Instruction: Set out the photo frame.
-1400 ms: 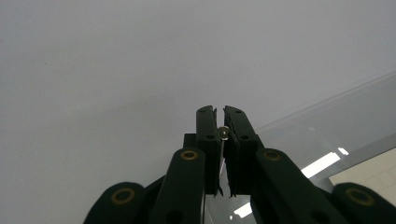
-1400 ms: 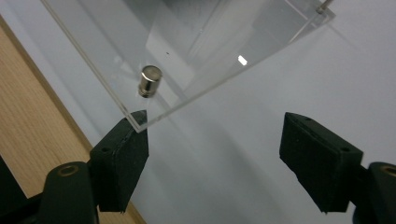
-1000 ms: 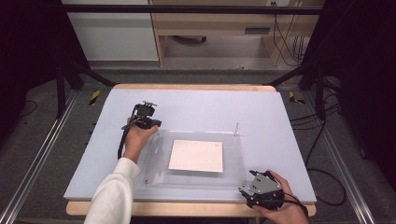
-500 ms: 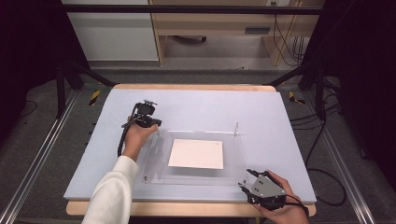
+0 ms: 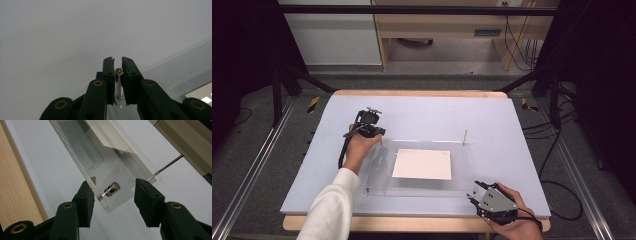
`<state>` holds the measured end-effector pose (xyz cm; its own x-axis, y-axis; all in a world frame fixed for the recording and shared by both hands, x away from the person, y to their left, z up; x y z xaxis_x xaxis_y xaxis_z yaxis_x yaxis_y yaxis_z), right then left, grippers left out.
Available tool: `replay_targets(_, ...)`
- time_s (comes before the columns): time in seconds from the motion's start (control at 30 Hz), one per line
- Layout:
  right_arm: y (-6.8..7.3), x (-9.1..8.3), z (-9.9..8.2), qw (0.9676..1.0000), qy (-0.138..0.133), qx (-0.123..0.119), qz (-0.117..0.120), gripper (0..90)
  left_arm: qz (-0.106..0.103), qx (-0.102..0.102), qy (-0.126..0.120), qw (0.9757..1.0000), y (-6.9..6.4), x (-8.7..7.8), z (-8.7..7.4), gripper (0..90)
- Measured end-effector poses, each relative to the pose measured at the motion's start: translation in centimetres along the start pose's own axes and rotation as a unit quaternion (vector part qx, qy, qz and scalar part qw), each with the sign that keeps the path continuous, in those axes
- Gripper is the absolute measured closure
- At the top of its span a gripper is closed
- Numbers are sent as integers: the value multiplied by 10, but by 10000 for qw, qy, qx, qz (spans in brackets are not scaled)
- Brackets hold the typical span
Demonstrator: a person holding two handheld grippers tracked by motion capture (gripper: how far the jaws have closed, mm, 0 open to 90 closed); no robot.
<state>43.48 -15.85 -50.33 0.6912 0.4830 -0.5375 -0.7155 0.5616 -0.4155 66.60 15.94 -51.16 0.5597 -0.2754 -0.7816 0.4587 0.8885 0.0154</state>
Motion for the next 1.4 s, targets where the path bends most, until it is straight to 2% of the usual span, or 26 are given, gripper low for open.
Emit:
replay_targets(0.07, -1, -1, 1, 10000, 11, 9, -8, 516, 14, -38, -164, 9999, 0, -2, 1, 738)
replay_targets(0.13, -4, -2, 4, 10000, -11, 79, -9, 522, 70, 52, -339, 9994, 0, -10, 4, 645)
replay_targets(0.17, -4, -2, 4, 10000, -11, 79, -9, 522, 78, 97, -437, 9990, -2, -15, 6, 645)
replay_targets(0.23, -5, -4, 7, 9999, -5, 127, -8, 528, 60, 189, -646, 9977, -4, -29, 9, 625)
replay_targets(0.4, -12, -6, 13, 9997, -7, 247, 14, 536, 25, 376, -975, 9945, -11, -63, 12, 536)
replay_targets(0.67, -22, -9, 22, 9991, 37, 423, 69, 545, -178, 866, -1155, 9894, -27, -109, 2, 389)
replay_targets(0.73, -25, -10, 25, 9988, 52, 480, 81, 548, -222, 903, -1226, 9881, -31, -116, 2, 358)
replay_targets(0.83, -29, -11, 29, 9984, 64, 552, 118, 551, -394, 910, -1354, 9858, -36, -126, 2, 302)
replay_targets(0.97, -34, -12, 33, 9980, 96, 608, 127, 558, -451, 1069, -1438, 9828, -41, -139, 1, 251)
replay_targets(1.07, -38, -13, 36, 9975, 133, 681, 155, 559, -637, 1169, -1451, 9804, -49, -148, -2, 202)
replay_targets(1.23, -43, -14, 40, 9969, 177, 739, 183, 563, -718, 1358, -1511, 9765, -59, -163, -4, 164)
replay_targets(1.33, -46, -14, 42, 9962, 161, 828, 205, 563, -723, 1575, -1543, 9727, -66, -173, -6, 159)
replay_targets(1.4, -49, -14, 44, 9960, 171, 854, 220, 564, -759, 1646, -1573, 9708, -71, -179, -6, 158)
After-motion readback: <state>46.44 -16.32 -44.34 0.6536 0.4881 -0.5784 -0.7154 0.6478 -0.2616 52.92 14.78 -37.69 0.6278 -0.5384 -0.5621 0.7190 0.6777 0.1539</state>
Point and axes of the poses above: each handheld gripper's, and its own axes: x roughly forward along the jaws, z roughly out of its top, y roughly to its left, the point moved 10 cm from there along x, roughly forward along the jaws, and after that the axes turned 1 degree about z, right-handed, at the moved point
